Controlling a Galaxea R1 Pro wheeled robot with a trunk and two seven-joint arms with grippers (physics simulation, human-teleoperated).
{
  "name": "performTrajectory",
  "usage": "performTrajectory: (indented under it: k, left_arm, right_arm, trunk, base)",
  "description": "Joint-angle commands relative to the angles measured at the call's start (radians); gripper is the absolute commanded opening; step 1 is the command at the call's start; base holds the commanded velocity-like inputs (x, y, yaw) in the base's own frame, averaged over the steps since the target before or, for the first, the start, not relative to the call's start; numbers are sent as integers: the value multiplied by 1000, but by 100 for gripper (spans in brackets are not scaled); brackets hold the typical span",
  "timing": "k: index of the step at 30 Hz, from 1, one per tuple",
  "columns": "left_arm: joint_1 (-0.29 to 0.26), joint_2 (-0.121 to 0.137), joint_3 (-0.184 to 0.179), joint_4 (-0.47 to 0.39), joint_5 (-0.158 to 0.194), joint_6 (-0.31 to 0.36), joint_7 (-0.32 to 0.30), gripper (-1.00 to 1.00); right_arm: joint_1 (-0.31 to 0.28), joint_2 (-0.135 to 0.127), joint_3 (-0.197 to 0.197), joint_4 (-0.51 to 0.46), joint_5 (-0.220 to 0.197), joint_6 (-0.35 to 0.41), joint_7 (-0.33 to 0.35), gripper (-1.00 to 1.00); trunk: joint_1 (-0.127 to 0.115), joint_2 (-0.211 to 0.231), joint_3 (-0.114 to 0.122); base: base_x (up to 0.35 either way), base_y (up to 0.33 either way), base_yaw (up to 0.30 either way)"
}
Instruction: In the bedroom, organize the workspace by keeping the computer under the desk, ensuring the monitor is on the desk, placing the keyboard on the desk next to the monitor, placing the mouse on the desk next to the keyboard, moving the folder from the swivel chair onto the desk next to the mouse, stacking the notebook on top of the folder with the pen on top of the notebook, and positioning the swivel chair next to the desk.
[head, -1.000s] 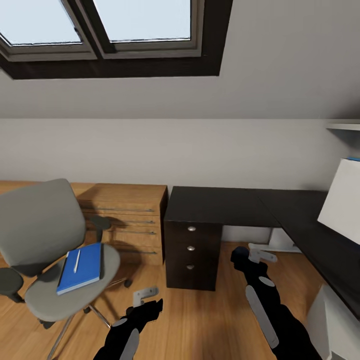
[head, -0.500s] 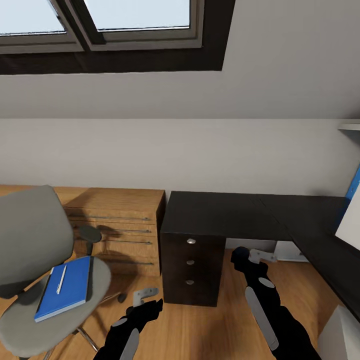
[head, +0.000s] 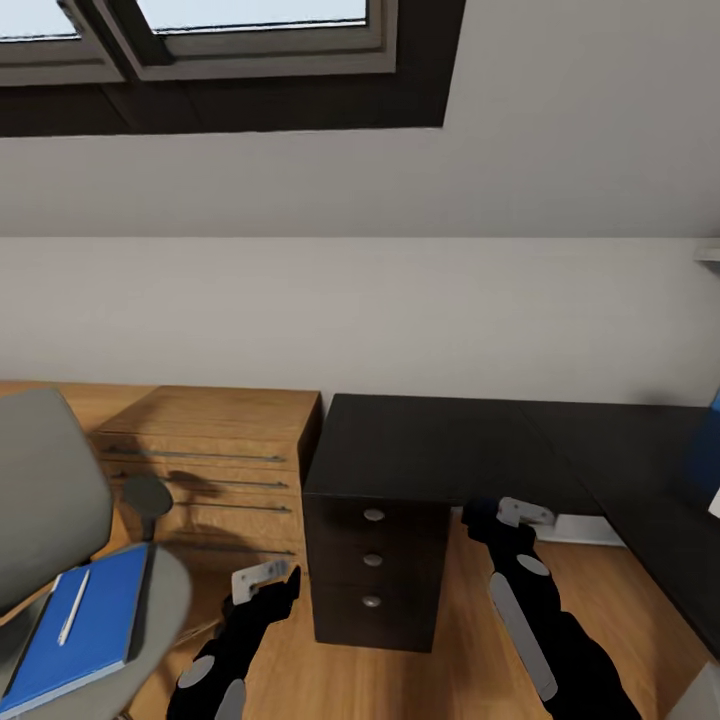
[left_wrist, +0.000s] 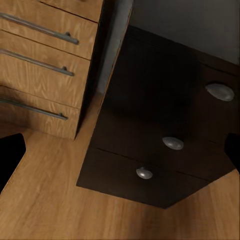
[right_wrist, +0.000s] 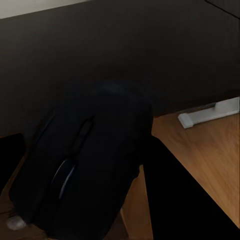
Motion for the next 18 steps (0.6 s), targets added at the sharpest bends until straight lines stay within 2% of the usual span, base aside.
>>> performTrajectory:
  k: [1, 11, 14, 18]
  left_arm:
    - [3, 2, -2, -8, 11, 3, 7, 100]
    - [14, 7, -3, -24, 11, 11, 10, 100]
    - [14, 4, -4, -10, 10, 12, 12, 100]
    - [14, 5, -4, -4, 10, 11, 14, 100]
  right_arm:
    - [-1, -1, 3, -1, -11, 1, -11, -100]
    - [-1, -1, 4, -3, -11, 1, -12, -100]
    - [-1, -1, 4, -3, -11, 1, -12, -100]
    - [-1, -1, 5, -2, -11, 1, -12, -100]
  trunk:
    - [1, -1, -1]
    - [1, -1, -1]
    - [1, -1, -1]
    - [1, -1, -1]
  base:
    - [327, -19, 0]
    - [327, -88, 4]
    - [320, -154, 150]
    - [144, -83, 254]
